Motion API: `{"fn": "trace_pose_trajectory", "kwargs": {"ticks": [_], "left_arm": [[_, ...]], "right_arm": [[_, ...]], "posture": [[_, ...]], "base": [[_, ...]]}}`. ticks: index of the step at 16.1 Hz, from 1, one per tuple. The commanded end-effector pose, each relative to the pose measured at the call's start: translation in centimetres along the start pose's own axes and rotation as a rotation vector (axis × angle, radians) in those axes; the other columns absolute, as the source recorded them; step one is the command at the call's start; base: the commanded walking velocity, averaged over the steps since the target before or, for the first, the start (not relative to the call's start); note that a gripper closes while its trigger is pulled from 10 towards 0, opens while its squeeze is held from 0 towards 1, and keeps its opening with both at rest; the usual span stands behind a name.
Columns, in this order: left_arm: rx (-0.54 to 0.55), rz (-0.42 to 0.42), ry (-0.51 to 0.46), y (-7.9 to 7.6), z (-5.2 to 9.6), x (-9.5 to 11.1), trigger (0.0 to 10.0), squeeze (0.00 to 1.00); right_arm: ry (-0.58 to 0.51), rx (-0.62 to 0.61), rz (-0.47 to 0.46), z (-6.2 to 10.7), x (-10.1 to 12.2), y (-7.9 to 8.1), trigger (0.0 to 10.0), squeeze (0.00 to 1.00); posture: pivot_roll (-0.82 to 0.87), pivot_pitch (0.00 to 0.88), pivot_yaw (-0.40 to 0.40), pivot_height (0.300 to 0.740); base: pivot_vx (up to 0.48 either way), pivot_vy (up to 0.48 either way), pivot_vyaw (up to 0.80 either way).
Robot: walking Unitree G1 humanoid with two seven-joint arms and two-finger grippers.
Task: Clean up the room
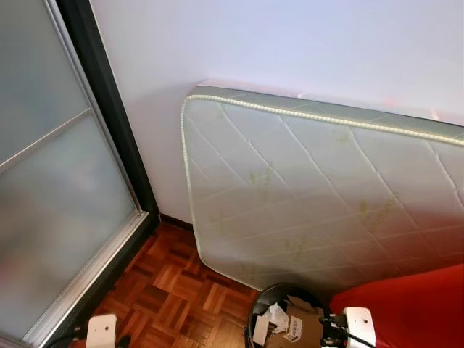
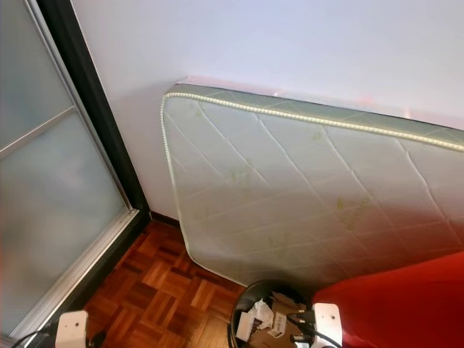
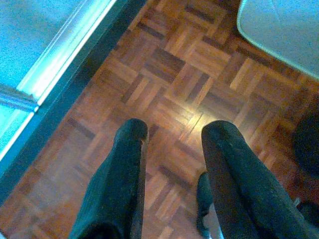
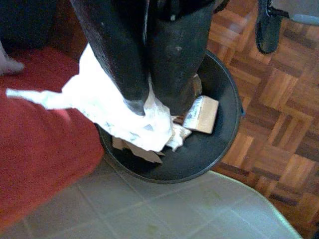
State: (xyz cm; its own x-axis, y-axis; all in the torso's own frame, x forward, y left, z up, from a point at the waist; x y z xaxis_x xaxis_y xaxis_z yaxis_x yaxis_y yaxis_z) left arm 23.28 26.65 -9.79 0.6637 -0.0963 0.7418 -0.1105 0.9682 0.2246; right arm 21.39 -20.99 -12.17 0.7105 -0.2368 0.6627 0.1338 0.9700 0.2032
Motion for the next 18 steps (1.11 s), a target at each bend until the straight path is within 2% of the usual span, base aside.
{"fn": "trace_pose_trajectory", "kwargs": {"ticks": [1,2,3,5,10,12,14,15,16,18], "left_arm": [[0.001,-0.007,-0.283,-1.4,-2.2,12.2,10.0,0.0],[-0.006,-0.006,-0.39,-2.2,-2.1,16.2,10.0,0.0],[-0.012,0.0,-0.45,-2.5,-1.8,18.2,10.0,0.0],[-0.016,0.019,-0.532,-2.8,-1.3,20.9,10.0,0.0],[-0.019,0.024,-0.576,-3.2,-1.0,22.3,10.0,0.0],[-0.049,0.025,-0.567,-4.0,-1.0,22.0,10.0,0.0],[-0.082,0.012,-0.523,-5.3,-1.2,20.1,10.0,0.0],[-0.09,0.008,-0.521,-5.7,-1.2,19.7,10.0,0.0],[-0.099,0.002,-0.513,-6.1,-1.1,19.1,10.0,0.0],[-0.105,0.001,-0.5,-6.4,-1.1,18.3,10.0,0.0]], "right_arm": [[-0.035,0.035,0.005,-0.1,0.7,0.7,10.0,0.0],[-0.05,0.047,0.003,-0.1,0.9,0.8,10.0,0.0],[-0.063,0.055,-0.003,-0.1,1.1,0.9,10.0,0.0],[-0.091,0.078,-0.005,0.0,1.5,1.1,10.0,0.0],[-0.137,0.12,-0.038,0.1,2.1,1.7,10.0,0.0],[-0.164,0.147,-0.063,0.2,2.5,2.0,10.0,0.0],[-0.211,0.145,-0.079,0.3,3.2,1.9,10.0,0.0],[-0.382,0.237,-0.029,-0.9,9.9,6.2,10.0,0.0],[-0.7,0.398,0.045,0.5,22.3,14.8,10.0,0.0],[-0.761,0.409,0.032,1.2,24.1,15.5,10.0,0.0]], "posture": [[0.02,0.0,-0.007,0.74],[0.02,0.0,-0.007,0.74],[0.02,0.0,-0.01,0.74],[0.03,0.0,-0.013,0.74],[0.03,0.0,-0.013,0.74],[0.03,0.0,-0.008,0.74],[0.03,0.0,-0.012,0.74],[0.03,0.0,-0.012,0.74],[0.03,0.0,-0.012,0.74],[0.03,0.0,-0.012,0.74]], "base": [[0.0,0.0,0.0],[0.0,0.0,0.0],[0.0,0.0,0.0],[0.0,0.0,0.0],[0.0,0.0,0.0],[0.0,0.0,0.0],[0.0,0.0,0.0],[0.0,0.0,0.0],[0.0,0.0,0.0],[0.0,0.0,0.0]]}}
Point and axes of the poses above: a point about 5 cm out from each wrist's last joint towards the gripper, its own z axis pointing back from the gripper into the wrist, its own x axis along the axis of the wrist's last joint, y = z × x, the point moved 6 cm from there along -z, pointing out of the wrist towards the gripper, and after that the axes turned 9 degrees about -z, right-handed, at the moved point
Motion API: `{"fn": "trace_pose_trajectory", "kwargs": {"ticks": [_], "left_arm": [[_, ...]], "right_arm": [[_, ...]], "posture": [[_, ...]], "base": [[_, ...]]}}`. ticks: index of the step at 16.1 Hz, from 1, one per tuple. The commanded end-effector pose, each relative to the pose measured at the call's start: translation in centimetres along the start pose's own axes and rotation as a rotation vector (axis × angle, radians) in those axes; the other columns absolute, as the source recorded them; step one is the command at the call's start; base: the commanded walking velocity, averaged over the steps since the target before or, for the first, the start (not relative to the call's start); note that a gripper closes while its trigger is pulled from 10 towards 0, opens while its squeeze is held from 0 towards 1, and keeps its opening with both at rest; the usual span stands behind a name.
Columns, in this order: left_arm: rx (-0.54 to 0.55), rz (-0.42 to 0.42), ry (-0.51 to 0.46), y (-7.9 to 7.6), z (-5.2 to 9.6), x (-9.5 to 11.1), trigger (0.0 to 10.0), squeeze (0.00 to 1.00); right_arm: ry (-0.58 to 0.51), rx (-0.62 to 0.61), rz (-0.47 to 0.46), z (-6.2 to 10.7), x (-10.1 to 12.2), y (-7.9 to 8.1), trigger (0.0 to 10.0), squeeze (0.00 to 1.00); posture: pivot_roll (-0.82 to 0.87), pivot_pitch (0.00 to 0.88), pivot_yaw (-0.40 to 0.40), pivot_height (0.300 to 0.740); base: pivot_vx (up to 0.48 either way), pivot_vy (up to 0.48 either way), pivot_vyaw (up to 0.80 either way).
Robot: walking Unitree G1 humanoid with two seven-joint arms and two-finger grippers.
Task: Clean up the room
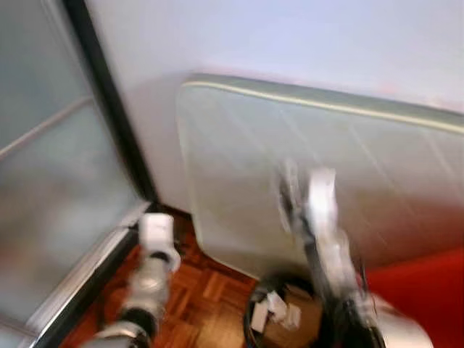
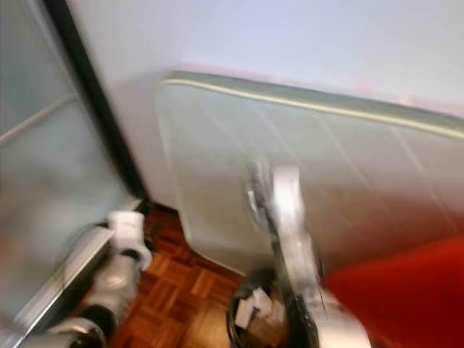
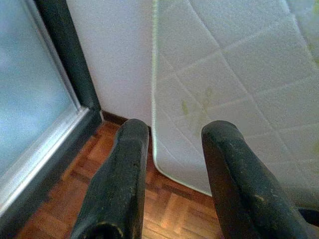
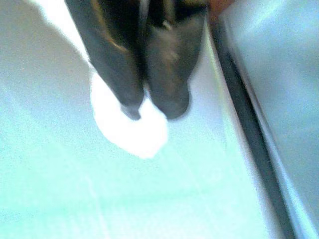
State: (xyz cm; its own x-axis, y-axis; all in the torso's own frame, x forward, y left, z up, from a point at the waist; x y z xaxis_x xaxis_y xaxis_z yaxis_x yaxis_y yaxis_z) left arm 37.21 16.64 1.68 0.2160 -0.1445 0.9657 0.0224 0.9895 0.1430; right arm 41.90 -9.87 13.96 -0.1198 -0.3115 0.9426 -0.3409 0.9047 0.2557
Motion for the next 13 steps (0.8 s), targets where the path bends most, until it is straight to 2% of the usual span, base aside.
{"fn": "trace_pose_trajectory", "kwargs": {"ticks": [1,3,5,8,10,13], "left_arm": [[0.048,-0.03,0.008,2.1,0.4,-0.6,10.0,0.0],[0.045,-0.03,-0.011,2.1,0.3,-0.1,10.0,0.0],[0.036,-0.053,-0.054,2.0,0.1,0.8,10.0,0.0],[0.046,-0.143,-0.055,2.8,0.9,0.0,10.0,0.0],[0.055,-0.138,-0.055,3.0,1.1,-0.2,10.0,0.0],[0.064,-0.122,-0.083,2.7,1.2,0.2,10.0,0.0]], "right_arm": [[0.128,-0.102,-0.056,3.6,-4.4,-2.5,10.0,0.0],[0.155,-0.083,-0.062,3.5,-4.7,-2.4,10.0,0.0],[0.205,-0.104,-0.047,4.3,-5.8,-2.8,10.0,0.0],[0.29,-0.135,-0.043,6.5,-8.3,-3.2,10.0,0.0],[0.321,-0.152,-0.038,7.4,-9.2,-3.4,10.0,0.0],[0.347,-0.169,-0.013,7.8,-9.7,-3.6,10.0,0.0]], "posture": [[0.02,0.0,-0.01,0.74],[0.03,0.0,-0.012,0.74],[0.03,0.0,-0.015,0.74],[0.04,0.0,-0.015,0.74],[0.04,0.0,-0.012,0.74],[0.03,0.0,-0.01,0.74]], "base": [[0.0,0.0,0.0],[0.0,0.0,0.0],[0.0,0.0,0.0],[0.0,0.0,0.0],[0.0,0.0,0.0],[0.0,0.0,0.0]]}}
Point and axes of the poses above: a point about 5 cm out from each wrist's last joint towards the gripper, its own z axis pointing back from the gripper into the wrist, its own x axis along the axis of the wrist's last joint, y = z × x, the point moved 6 cm from there along -z, pointing out of the wrist towards the gripper, and after that the axes turned 9 degrees about -z, right-handed, at the moved point
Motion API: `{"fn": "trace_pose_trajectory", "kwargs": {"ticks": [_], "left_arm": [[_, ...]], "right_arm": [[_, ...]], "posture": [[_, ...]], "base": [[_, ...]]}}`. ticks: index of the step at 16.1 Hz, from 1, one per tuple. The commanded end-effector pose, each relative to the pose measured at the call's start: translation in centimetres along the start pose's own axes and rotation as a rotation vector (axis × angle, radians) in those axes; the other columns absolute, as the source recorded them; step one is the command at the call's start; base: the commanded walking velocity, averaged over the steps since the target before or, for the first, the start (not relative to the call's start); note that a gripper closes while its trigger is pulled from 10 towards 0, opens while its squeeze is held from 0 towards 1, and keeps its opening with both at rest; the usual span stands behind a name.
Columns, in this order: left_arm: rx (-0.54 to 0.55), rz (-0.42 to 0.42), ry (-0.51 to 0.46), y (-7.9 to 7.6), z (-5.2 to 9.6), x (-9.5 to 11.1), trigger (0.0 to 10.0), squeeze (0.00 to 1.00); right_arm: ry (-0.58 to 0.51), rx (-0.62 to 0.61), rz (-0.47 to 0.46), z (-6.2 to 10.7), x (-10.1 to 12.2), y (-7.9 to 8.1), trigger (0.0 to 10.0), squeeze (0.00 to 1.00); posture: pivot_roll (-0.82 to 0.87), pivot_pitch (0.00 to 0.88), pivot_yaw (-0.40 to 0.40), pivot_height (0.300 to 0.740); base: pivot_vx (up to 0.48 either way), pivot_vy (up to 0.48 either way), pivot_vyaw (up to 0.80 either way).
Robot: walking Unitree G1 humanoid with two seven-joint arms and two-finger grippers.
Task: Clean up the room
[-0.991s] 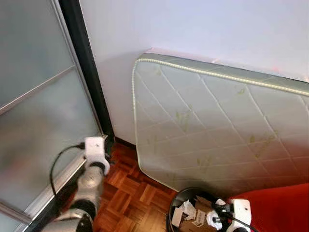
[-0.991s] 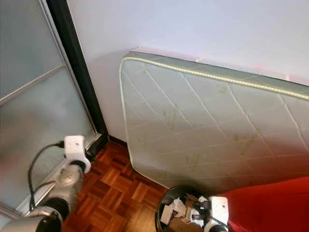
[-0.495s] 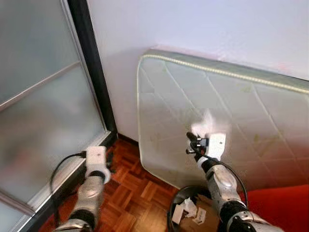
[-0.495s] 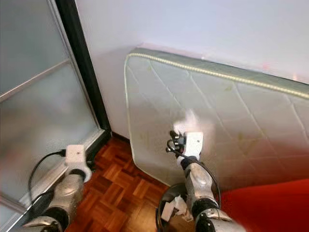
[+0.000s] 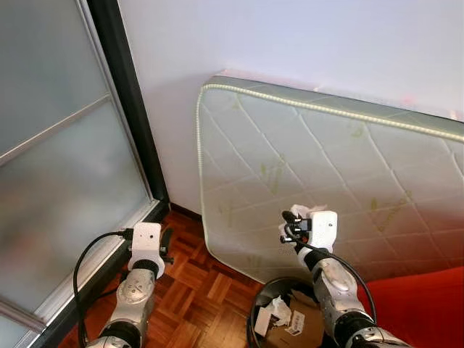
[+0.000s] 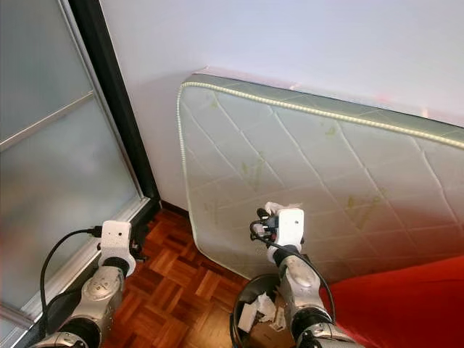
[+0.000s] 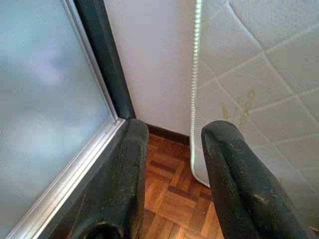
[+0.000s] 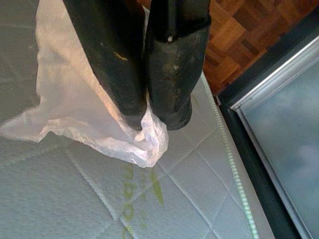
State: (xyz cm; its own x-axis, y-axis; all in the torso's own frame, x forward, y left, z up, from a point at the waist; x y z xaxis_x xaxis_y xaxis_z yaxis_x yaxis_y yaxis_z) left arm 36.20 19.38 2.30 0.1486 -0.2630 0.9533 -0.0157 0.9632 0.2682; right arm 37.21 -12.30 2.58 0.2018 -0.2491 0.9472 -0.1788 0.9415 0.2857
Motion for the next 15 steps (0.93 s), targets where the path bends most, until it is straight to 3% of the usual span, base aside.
{"fn": "trace_pose_trajectory", "kwargs": {"ticks": [1,5,11,15], "left_arm": [[0.006,-0.006,-0.029,-0.1,0.1,0.4,10.0,0.0],[-0.002,-0.037,-0.067,-0.5,1.3,0.1,10.0,0.0],[0.056,-0.052,-0.143,1.1,3.6,0.1,10.0,0.0],[0.07,-0.057,-0.159,1.3,6.0,-0.2,10.0,0.0]], "right_arm": [[0.011,-0.009,0.02,0.2,-0.3,-0.2,10.0,0.0],[-0.014,-0.04,0.041,1.0,-0.4,-1.3,10.0,0.0],[-0.149,-0.093,0.08,4.1,0.1,-3.0,10.0,0.0],[-0.101,-0.057,0.109,5.6,-1.7,-2.0,10.0,0.0]], "posture": [[0.03,0.0,-0.008,0.74],[0.01,0.0,0.005,0.74],[0.03,0.0,-0.021,0.74],[0.05,0.033,-0.04,0.74]], "base": [[0.0,0.0,0.0],[0.0,0.0,0.0],[0.0,0.0,0.0],[0.0,0.0,0.0]]}}
Point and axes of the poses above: a point about 5 cm out from each wrist's last joint towards the gripper, its own z axis pointing back from the gripper into the wrist, its own x axis along the axis of the wrist's last joint, y = z × x, the point moved 6 cm from there along -z, pointing out of the wrist towards the gripper, and after that the axes turned 9 degrees about -z, right-handed, at the moved point
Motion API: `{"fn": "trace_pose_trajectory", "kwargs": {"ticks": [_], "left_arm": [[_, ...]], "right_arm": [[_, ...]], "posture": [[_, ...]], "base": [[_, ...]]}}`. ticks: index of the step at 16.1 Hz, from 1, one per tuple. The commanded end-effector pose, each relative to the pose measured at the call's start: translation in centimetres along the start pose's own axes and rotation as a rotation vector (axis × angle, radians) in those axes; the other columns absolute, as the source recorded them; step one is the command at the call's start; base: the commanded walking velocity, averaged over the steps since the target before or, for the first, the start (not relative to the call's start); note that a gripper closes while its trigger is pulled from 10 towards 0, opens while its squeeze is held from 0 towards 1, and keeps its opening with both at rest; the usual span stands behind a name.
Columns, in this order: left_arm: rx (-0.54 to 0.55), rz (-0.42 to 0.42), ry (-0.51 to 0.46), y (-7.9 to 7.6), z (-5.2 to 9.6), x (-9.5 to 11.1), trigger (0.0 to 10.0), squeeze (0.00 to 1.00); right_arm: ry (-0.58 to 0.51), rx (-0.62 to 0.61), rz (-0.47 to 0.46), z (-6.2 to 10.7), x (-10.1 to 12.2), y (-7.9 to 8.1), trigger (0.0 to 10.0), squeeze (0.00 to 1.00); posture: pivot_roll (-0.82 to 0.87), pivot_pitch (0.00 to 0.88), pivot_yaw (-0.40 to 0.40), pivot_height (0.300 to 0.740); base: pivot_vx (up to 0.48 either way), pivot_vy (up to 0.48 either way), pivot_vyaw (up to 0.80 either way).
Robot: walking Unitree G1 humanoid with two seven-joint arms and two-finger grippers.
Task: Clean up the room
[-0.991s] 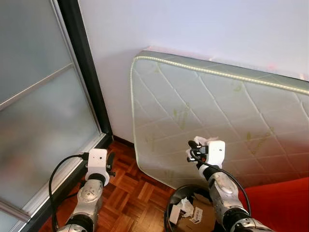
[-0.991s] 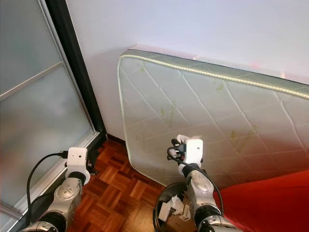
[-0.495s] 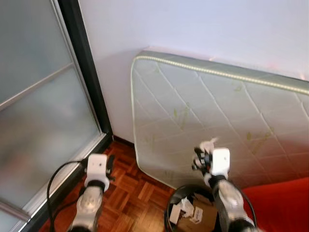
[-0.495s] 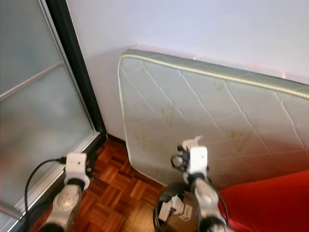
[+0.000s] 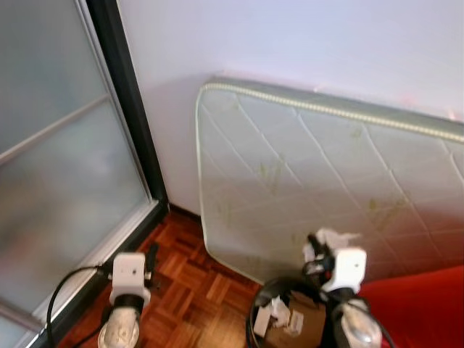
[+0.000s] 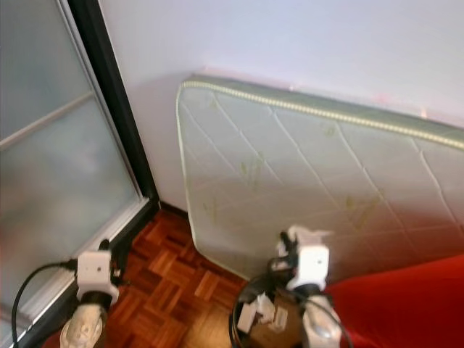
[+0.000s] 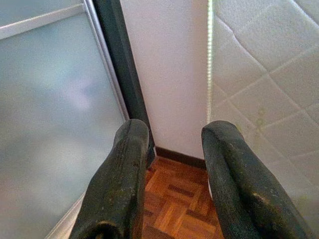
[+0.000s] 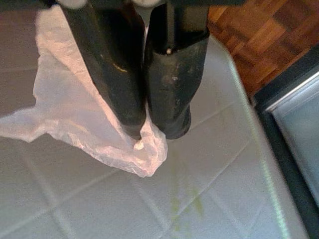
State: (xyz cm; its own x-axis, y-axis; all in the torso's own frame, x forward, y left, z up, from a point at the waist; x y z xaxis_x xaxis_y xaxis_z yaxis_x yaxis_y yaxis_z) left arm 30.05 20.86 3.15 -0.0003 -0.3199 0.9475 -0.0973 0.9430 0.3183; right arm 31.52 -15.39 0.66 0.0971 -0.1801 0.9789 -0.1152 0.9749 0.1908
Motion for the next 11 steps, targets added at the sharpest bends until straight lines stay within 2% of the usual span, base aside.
{"fn": "trace_pose_trajectory", "kwargs": {"ticks": [1,5,11], "left_arm": [[-0.014,-0.007,-0.004,-0.4,-0.1,0.4,10.0,0.0],[-0.015,0.005,-0.012,-0.8,-0.2,1.4,10.0,0.0],[-0.036,0.017,-0.005,-1.0,-0.1,2.0,10.0,0.0]], "right_arm": [[0.002,0.027,0.029,-0.3,0.3,0.6,10.0,0.0],[0.073,0.03,0.036,-0.5,-0.5,0.8,10.0,0.0],[0.105,0.061,0.052,-0.3,-0.5,1.3,10.0,0.0]], "posture": [[0.05,0.044,-0.043,0.74],[0.05,0.095,-0.064,0.735],[0.06,0.129,-0.079,0.665]], "base": [[0.0,0.0,0.0],[0.0,0.0,0.0],[0.0,0.0,0.0]]}}
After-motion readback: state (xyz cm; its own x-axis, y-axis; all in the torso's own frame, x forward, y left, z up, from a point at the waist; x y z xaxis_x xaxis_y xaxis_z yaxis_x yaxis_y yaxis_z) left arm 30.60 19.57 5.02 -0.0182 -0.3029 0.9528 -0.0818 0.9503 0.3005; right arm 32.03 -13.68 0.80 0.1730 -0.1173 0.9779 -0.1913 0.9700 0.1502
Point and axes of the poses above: a point about 5 cm out from each wrist's last joint towards the gripper, its own z axis pointing back from the gripper into the wrist, its own x axis along the axis of the wrist's last joint, y = z × x, the point moved 6 cm from there along -z, pointing out of the wrist towards the gripper, and after that the axes turned 9 degrees about -z, right-handed, at the moved point
